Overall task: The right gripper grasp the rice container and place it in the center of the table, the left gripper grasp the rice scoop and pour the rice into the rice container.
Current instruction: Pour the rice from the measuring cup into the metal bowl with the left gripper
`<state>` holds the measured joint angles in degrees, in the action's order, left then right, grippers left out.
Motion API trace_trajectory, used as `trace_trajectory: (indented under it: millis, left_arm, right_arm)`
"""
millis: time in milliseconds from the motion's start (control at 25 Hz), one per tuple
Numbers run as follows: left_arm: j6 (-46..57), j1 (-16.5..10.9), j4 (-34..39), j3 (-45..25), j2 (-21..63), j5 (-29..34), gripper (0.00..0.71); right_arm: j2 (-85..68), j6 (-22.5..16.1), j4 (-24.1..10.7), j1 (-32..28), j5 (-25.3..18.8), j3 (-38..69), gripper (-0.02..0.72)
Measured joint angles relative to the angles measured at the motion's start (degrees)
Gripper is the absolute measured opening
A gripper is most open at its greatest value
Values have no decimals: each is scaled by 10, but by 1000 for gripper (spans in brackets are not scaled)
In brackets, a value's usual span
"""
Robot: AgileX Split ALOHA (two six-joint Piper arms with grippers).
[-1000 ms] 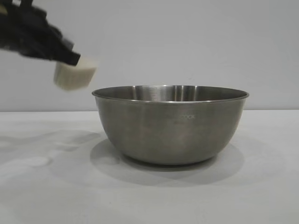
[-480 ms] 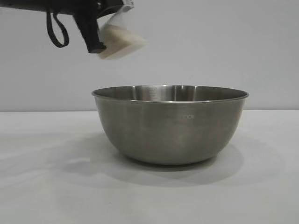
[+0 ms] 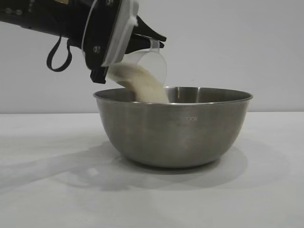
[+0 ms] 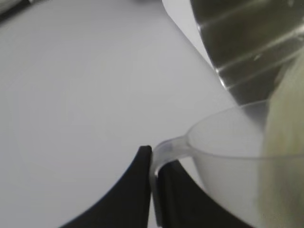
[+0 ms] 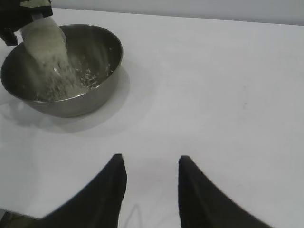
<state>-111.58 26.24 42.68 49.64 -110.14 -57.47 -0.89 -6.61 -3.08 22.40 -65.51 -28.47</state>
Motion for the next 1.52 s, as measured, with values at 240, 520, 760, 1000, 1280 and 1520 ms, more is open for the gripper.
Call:
trace_trajectory:
  millis: [240,520,760,1000,1280,1520]
  left_arm:
    - [-70,1,16,1,0,-4,0]
    - [-10,1,-11,1,0,-12,0]
    - [370,1,-231,1,0,-32,0]
    - [756,-3,-491,-7,0,-45,0]
    - [1032,-71,-530,-96,0,-46,0]
    - [1054,-117,-490,-142,-40,-74,0]
  right_arm:
    - [0,0,0,0,0,0,228]
    - [0,0,0,0,0,0,228]
    - [0,-13,-7,0,0,0,228]
    - [0,-16,-8,0,0,0,228]
    - [0,-16,-8,0,0,0,228]
    - [0,-17,-8,0,0,0,228]
